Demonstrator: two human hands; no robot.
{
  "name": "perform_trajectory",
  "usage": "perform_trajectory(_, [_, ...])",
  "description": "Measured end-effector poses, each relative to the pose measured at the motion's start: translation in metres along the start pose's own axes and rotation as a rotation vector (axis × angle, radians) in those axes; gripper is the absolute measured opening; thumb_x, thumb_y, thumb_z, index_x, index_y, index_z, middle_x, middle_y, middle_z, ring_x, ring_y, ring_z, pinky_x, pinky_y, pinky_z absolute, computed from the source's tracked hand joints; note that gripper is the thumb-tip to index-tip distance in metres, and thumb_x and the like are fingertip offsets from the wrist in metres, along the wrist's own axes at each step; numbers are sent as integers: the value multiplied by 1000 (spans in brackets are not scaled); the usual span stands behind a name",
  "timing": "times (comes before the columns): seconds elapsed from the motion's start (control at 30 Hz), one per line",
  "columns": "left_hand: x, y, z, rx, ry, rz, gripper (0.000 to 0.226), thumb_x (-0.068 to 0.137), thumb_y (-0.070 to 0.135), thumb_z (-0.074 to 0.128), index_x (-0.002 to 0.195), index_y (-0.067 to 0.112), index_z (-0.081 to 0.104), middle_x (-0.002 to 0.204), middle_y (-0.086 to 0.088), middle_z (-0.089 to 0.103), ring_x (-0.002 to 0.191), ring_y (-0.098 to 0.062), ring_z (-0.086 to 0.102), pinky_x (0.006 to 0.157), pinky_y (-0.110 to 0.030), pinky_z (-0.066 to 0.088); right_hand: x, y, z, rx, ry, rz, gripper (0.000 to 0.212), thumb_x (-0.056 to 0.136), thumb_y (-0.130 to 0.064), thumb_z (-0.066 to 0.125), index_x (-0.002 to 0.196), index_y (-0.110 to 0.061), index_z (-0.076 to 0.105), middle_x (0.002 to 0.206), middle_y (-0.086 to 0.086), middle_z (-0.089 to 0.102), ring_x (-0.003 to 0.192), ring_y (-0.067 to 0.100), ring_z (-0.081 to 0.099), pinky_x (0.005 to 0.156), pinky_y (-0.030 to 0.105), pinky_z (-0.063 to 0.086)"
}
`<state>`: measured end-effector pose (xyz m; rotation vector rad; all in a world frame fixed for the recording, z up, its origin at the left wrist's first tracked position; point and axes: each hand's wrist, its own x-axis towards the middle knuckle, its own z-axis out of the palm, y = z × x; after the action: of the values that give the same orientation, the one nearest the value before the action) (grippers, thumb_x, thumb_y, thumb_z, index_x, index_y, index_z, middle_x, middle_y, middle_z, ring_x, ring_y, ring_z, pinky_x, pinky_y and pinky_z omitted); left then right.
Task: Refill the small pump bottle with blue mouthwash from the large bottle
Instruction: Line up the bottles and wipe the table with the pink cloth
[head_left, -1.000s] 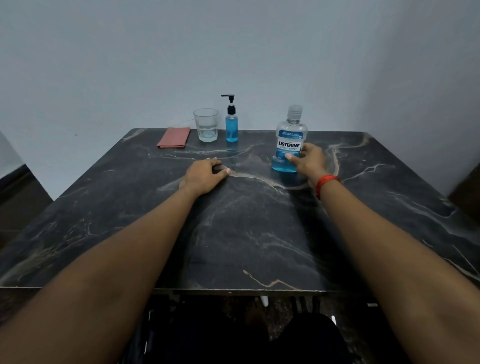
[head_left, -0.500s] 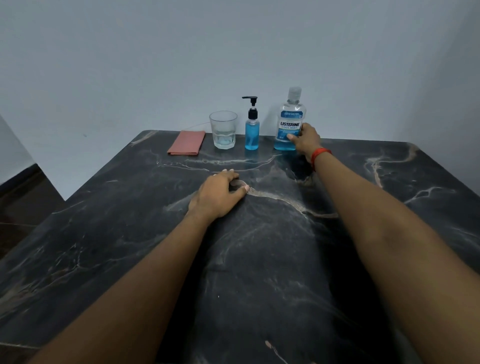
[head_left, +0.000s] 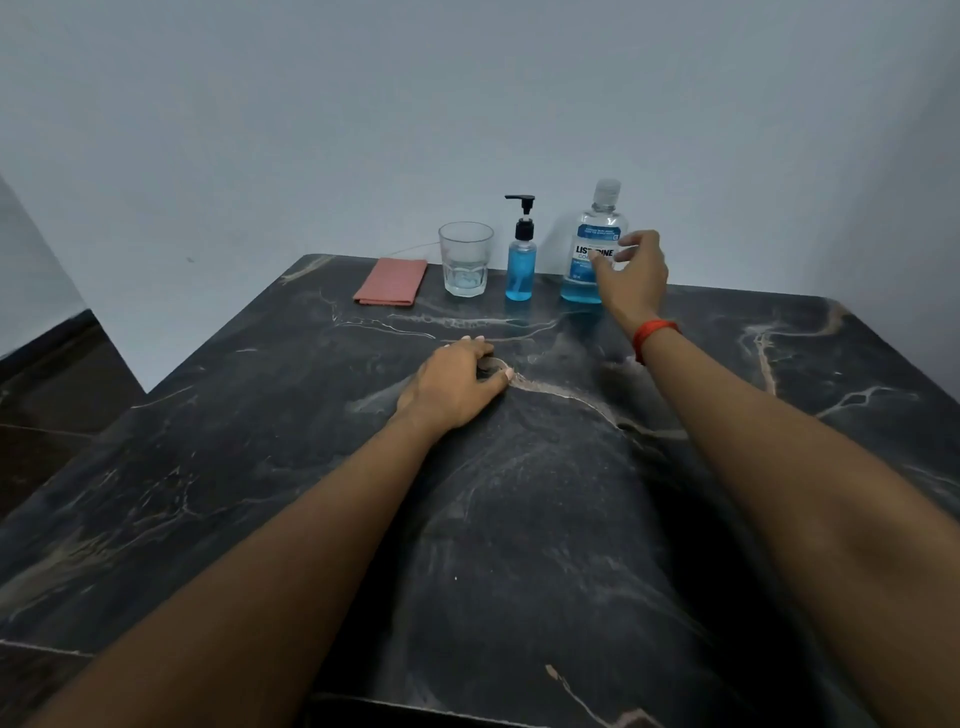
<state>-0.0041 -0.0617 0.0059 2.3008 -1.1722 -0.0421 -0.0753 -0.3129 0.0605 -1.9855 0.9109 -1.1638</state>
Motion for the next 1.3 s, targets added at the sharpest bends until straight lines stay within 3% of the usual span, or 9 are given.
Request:
perform_trajectory(0.13, [-12,-11,-29,-58,-58,-5,60,94,49,63,144,16,53,145,-5,58,133,-23,54,107,-33,40,-24,-51,26,25,-184,-306,23,89,-27,64,107,-14,57,96,-1,63,83,9,59,74,22,50])
perform_trajectory(0.27, [-30,-66,-80,114,88,-99,62,96,54,57,145,16,51,152,-11,50,139,-29,48,111,-42,39,-43,-99,79,-162,-432,-494,27,93,-31,59,112,-11,63,105,5,68,95,20,62,83,30,48])
perform_trajectory(0.37, [-45,-103,-90,159,12,-196,70,97,56,53,150,12,43,160,-13,39,149,-28,34,118,-43,29,-63,-116,125,-307,-606,-503,37,98,-28,52,128,-7,59,125,13,63,111,27,59,94,35,46])
perform_trajectory(0.47, [-46,-103,-79,159,7,-146,72,100,56,44,154,9,37,164,-10,30,153,-23,24,125,-39,18,-62,-129,153,-435,-652,-453,43,101,-25,45,136,-1,50,139,20,54,126,33,52,105,40,42])
perform_trajectory(0.7, [-41,-138,-73,175,27,-161,72,101,56,41,155,10,35,165,-9,27,154,-20,21,125,-35,13,-63,-140,252,-671,-699,-456,42,100,-26,48,131,1,52,137,19,53,128,34,50,105,40,39])
perform_trajectory(0.87, [-39,-135,-67,172,41,-135,72,100,57,41,156,11,35,166,-8,27,155,-19,20,125,-35,14,-57,-129,271,-857,-742,-409,66,97,-50,45,145,-6,43,151,20,42,140,35,38,116,49,25])
perform_trajectory(1.0, [-40,-135,-67,176,44,-137,72,100,56,41,155,10,35,166,-8,27,155,-19,20,125,-34,13,-55,-121,270,-837,-849,-419,65,100,-46,41,149,-3,39,157,25,31,146,39,28,120,51,20])
perform_trajectory(1.13, [-42,-130,-69,171,27,-143,71,101,55,42,155,10,35,166,-8,27,154,-19,20,126,-34,13,-66,-122,235,-741,-962,-475,50,106,-28,38,142,5,44,154,28,33,145,39,29,118,42,24])
perform_trajectory(1.3, [-46,-123,-73,169,19,-161,70,101,53,44,155,9,35,165,-10,27,154,-21,22,126,-36,14,-109,-104,156,-631,-1029,-561,55,108,-28,30,155,0,25,165,15,16,154,24,12,120,27,8])
